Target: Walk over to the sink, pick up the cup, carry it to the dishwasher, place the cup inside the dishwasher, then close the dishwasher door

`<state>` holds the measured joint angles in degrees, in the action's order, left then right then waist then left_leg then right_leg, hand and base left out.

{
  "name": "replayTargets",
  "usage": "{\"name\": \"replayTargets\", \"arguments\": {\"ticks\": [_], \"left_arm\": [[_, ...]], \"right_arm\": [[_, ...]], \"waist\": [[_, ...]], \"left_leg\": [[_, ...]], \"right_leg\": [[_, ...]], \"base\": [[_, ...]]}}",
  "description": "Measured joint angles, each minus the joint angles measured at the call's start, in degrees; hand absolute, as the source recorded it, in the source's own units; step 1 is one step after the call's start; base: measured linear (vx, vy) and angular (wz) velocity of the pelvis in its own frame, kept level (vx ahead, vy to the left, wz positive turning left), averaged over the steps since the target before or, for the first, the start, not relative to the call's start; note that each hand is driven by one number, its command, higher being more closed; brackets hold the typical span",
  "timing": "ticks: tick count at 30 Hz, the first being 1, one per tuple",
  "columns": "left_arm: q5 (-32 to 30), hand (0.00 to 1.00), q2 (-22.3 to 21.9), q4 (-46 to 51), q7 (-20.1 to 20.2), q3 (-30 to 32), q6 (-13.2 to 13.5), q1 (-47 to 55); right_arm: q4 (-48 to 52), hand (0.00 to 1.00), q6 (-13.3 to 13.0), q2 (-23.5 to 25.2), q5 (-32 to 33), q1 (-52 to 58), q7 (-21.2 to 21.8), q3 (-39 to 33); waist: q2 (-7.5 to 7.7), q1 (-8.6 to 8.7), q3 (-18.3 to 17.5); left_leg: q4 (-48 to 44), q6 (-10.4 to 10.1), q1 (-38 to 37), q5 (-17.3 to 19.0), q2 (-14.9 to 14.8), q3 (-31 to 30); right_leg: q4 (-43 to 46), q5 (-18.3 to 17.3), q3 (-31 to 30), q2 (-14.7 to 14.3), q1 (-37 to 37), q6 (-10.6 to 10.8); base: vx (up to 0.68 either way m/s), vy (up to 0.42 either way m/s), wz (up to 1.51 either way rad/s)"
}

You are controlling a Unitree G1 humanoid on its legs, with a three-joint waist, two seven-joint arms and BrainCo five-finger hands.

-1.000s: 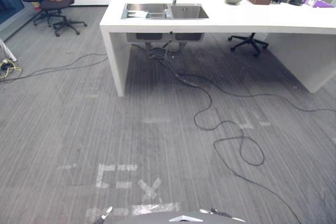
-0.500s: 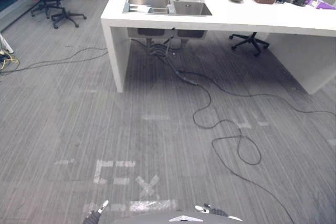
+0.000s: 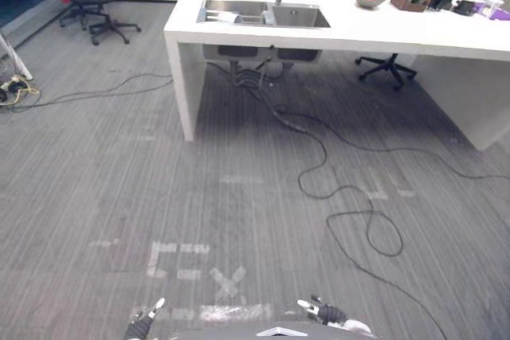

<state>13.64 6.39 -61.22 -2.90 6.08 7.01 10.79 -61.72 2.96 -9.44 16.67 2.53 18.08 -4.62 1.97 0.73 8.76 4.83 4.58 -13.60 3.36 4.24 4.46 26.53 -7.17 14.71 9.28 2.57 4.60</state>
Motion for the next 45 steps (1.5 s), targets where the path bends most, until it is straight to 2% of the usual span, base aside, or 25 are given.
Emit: {"name": "replayTargets", "arguments": {"ticks": [2, 4, 7, 10, 14, 15, 18, 20, 21, 22, 23, 25, 27, 29, 31, 32, 34, 36, 38, 40, 41, 42, 43, 44, 45], "left_arm": [[0.4, 0.00, 0.1, 0.4, 0.0, 0.0, 0.2, 0.2], [1.4, 0.00, 0.1, 0.4, 0.2, 0.2, -0.2, 0.1], [3.9, 0.00, -0.8, 0.2, 1.4, 2.9, -2.3, -0.2], [4.2, 0.00, -2.4, 0.4, 1.9, 6.9, -3.4, -0.6], [1.5, 0.00, -4.0, 0.4, 1.9, 11.6, -3.5, -0.5], [0.1, 0.00, -5.1, 0.2, 2.0, 12.0, -3.5, 0.1], [-0.7, 0.00, -6.2, 0.0, 1.8, 12.2, -4.0, -0.2], [-2.7, 0.00, -6.5, -0.2, 1.6, 12.6, -4.7, -0.5], [-4.2, 0.00, -6.7, -0.2, 0.8, 13.1, -4.6, -0.8], [-5.5, 0.00, -6.6, 0.0, 0.4, 13.1, -4.2, -1.1], [-6.4, 0.00, -6.6, 0.7, 0.4, 13.4, -3.5, -1.2], [-3.0, 0.00, -6.2, 2.7, 0.6, 13.4, -4.4, -1.1], [-0.7, 0.00, -6.2, 4.6, 0.7, 12.3, -4.6, -1.7], [-2.8, 0.00, -5.0, 8.5, 0.6, 8.8, -2.5, -1.8], [-4.2, 0.00, -4.7, 14.4, -0.3, 2.4, 0.0, -1.4], [-5.2, 0.00, -5.0, 17.8, -1.5, -0.8, 1.8, -0.9], [-8.5, 0.00, -4.3, 23.1, -4.9, -5.0, 5.6, -2.5], [-14.4, 0.00, -5.3, 31.3, -9.6, -9.4, 9.3, -5.0], [-18.6, 0.00, -5.0, 40.2, -13.2, -12.0, 9.5, -5.0], [-22.7, 0.00, -3.5, 49.0, -15.8, -14.0, 9.8, -6.3], [-27.0, 0.00, -2.3, 52.6, -17.2, -15.1, 9.8, -8.1], [-31.3, 0.00, -1.1, 54.8, -18.3, -16.1, 9.7, -10.0], [-33.2, 0.00, -0.4, 55.7, -18.7, -16.7, 9.5, -10.7], [-36.5, 0.00, 1.1, 56.9, -19.7, -18.2, 9.0, -12.0], [-39.6, 0.00, 1.8, 57.5, -20.9, -19.6, 8.1, -13.1]], "right_arm": [[0.2, 0.00, 0.0, 0.1, 1.6, 0.0, 0.1, 0.1], [0.0, 0.00, 0.0, 0.3, 2.2, -0.1, 0.1, 0.1], [0.0, 0.00, 0.7, 0.1, 4.3, -0.4, 1.9, -0.4], [1.4, 0.00, 1.2, -0.4, 4.2, 0.9, 3.6, -1.3], [5.1, 0.00, 1.1, 0.7, 4.6, 4.7, 4.4, -3.4], [5.5, 0.00, 1.1, 0.1, 4.9, 5.1, 5.1, -4.2], [3.8, 0.00, 1.4, -1.2, 5.6, 4.5, 4.8, -4.8], [3.2, 0.00, 2.1, -1.6, 6.2, 4.1, 3.7, -4.8], [2.7, 0.00, 2.5, -1.8, 6.5, 3.8, 2.6, -4.5], [2.4, 0.00, 2.5, -2.0, 6.5, 3.5, 2.4, -4.5], [2.2, 0.00, 2.8, -2.1, 6.5, 3.1, 2.4, -4.5], [1.6, 0.00, 3.7, -1.7, 6.4, 2.3, 2.4, -3.4], [1.1, 0.00, 3.7, -1.3, 6.5, 0.6, 1.8, -2.3], [2.5, 0.00, 3.6, 0.5, 8.1, -1.3, 0.1, -2.5], [4.0, 0.00, 3.6, 0.8, 8.9, -1.4, 0.1, -2.3], [4.3, 0.00, 3.5, 0.5, 9.0, -2.0, 0.0, -1.4], [4.4, 0.00, 3.6, 1.2, 9.0, -3.8, 0.2, 0.2], [3.6, 0.00, 3.8, 1.2, 8.9, -6.0, 0.0, 1.1], [3.9, 0.00, 4.6, 1.7, 9.0, -6.1, -0.2, 2.8], [4.4, 0.00, 5.4, 2.5, 10.3, -4.8, -1.6, 4.0], [4.8, 0.00, 6.0, 2.7, 11.0, -4.6, -2.5, 3.9], [4.9, 0.00, 6.0, 2.8, 11.2, -4.6, -3.5, 3.9], [5.0, 0.00, 6.0, 2.9, 11.2, -4.6, -3.9, 3.9], [5.4, 0.00, 5.9, 3.1, 11.2, -4.2, -4.5, 3.8], [7.1, 0.00, 5.1, 3.3, 11.3, -3.1, -4.6, 3.3]], "waist": [[-0.15, 0.36, 0.2], [-0.51, 0.46, 0.2], [-1.51, 0.48, 1.2], [-2.25, -0.19, 2.2], [-2.43, -0.48, 2.2], [-4.25, 0.16, 1.5], [-5.42, -0.02, -0.1], [-6.28, 0.26, -0.8], [-6.61, 0.34, -0.9], [-6.53, 0.17, -0.5], [-6.90, 0.10, 0.0], [-5.72, -1.00, 0.7], [-5.37, -2.67, 1.0], [-3.90, -3.57, 2.4], [-5.38, -3.73, 2.4], [-6.62, -4.69, 2.9], [-4.58, -4.56, 3.2], [-4.24, -3.94, 5.1], [-4.06, -3.74, 5.0], [-3.52, -3.54, 4.4], [-3.04, -3.25, 3.8], [-2.45, -2.55, 3.2], [-2.12, -2.26, 3.0], [-1.35, -2.06, 2.7], [-0.75, -1.84, 2.4]], "left_leg": [[-1.0, 0.5, -0.6, 0.5, -0.6, -0.6], [-2.5, 0.2, 0.1, 1.8, -1.6, -1.5], [-6.8, -1.2, 1.9, 5.6, -4.5, -2.6], [-12.1, -3.2, 1.2, 11.3, -7.4, -3.0], [-16.5, -6.6, -5.9, 20.9, -10.8, -3.4], [-17.2, -7.8, -7.2, 21.0, -12.6, -4.7], [-26.0, -7.8, -4.6, 15.6, -14.6, -6.9], [-35.6, -8.1, -0.7, 8.1, -14.9, -8.6], [-44.8, -10.5, 3.1, -0.4, -15.0, -9.4], [-54.4, -11.6, 7.2, -0.1, -16.4, -8.7], [-65.8, -9.5, 12.3, 4.0, -18.0, -6.5], [-72.1, -8.8, 19.1, 9.0, -17.2, -4.4], [-67.8, -8.5, 26.4, 12.2, -16.2, -1.1], [-48.9, -7.5, 29.9, 11.6, -13.0, 4.9], [-22.4, -8.9, 29.0, 1.2, -10.2, 6.1], [-19.1, -7.3, 27.1, -8.7, -9.5, 5.0], [-25.0, -6.5, 31.2, -3.8, -8.3, 4.9], [-29.6, -2.6, 32.6, -1.2, -7.0, 4.9], [-29.0, -0.4, 30.7, 0.3, -5.9, 6.6], [-27.6, 0.3, 27.9, 1.9, -4.3, 8.2], [-26.0, 0.8, 25.5, 2.6, -3.1, 9.0], [-24.2, 1.3, 22.3, 3.3, -2.3, 9.6], [-23.3, 1.3, 20.6, 3.7, -2.1, 9.7], [-21.4, 1.3, 16.7, 4.5, -1.6, 9.6], [-18.8, 1.2, 12.6, 4.9, -1.2, 9.7]], "right_leg": [[3.4, -2.6, -0.3, 0.4, 2.2, -0.4], [-1.9, -3.0, -0.3, -0.6, 3.5, -0.6], [-16.8, 4.3, -1.8, -3.2, 6.7, 0.2], [-22.8, 9.3, -2.0, -3.7, 9.1, 0.4], [-16.2, 9.5, -2.2, -3.9, 8.6, -2.3], [-10.7, 11.1, -2.0, -5.2, 9.8, -2.1], [-2.2, 3.4, -1.2, -6.5, 11.0, -4.3], [-3.3, 0.5, -1.0, -7.9, 7.9, -5.2], [-6.7, -0.4, -1.1, -8.9, 4.2, -5.6], [-10.1, -0.5, -1.3, -10.1, 0.6, -5.8], [-14.3, -0.9, -1.5, -11.7, -5.2, -6.5], [-18.1, -1.1, -2.2, -11.6, -12.4, -6.3], [-20.0, -1.5, -3.8, -11.2, -15.8, -6.2], [-21.5, -3.2, -5.2, -8.9, -19.5, -3.9], [-20.8, -7.1, -6.3, -8.8, -21.2, -2.5], [-21.2, -9.3, -11.0, -10.2, -23.0, -3.0], [-21.2, -10.2, -16.4, -11.2, -21.3, -6.3], [-18.8, -10.6, -17.5, -10.4, -21.2, -7.0], [-13.1, -11.0, -18.9, -8.7, -19.5, -6.5], [-2.1, -11.3, -19.1, -7.2, -15.7, -4.4], [7.1, -9.6, -18.9, -5.9, -12.1, 1.0], [16.1, -4.8, -19.1, -4.9, -8.7, 8.8], [20.1, -1.4, -19.0, -4.3, -7.2, 12.1], [28.4, 2.2, -17.2, -2.6, -4.6, 11.2], [35.5, 1.6, -12.9, 0.2, -1.2, 6.2]], "base": [[0.06, 0.022, 0.25], [0.10, -0.012, 0.27], [0.26, -0.061, 0.14], [0.29, -0.117, 0.07], [0.55, -0.276, 0.20], [0.67, -0.322, 0.36], [0.70, -0.364, 0.01], [0.63, -0.313, -0.08], [0.58, -0.225, -0.05], [0.67, -0.242, 0.03], [0.65, -0.210, 0.02], [0.49, -0.141, -0.15], [0.38, -0.022, -0.55], [0.44, 0.074, -0.47], [0.38, 0.138, -0.20], [0.40, 0.180, -0.32], [0.35, 0.146, -0.02], [0.33, 0.137, 0.15], [0.39, 0.170, -0.17], [0.36, 0.127, -0.27], [0.34, 0.108, -0.18], [0.34, 0.108, -0.17], [0.35, 0.100, -0.18], [0.35, 0.088, -0.24], [0.35, 0.072, -0.25]]}}
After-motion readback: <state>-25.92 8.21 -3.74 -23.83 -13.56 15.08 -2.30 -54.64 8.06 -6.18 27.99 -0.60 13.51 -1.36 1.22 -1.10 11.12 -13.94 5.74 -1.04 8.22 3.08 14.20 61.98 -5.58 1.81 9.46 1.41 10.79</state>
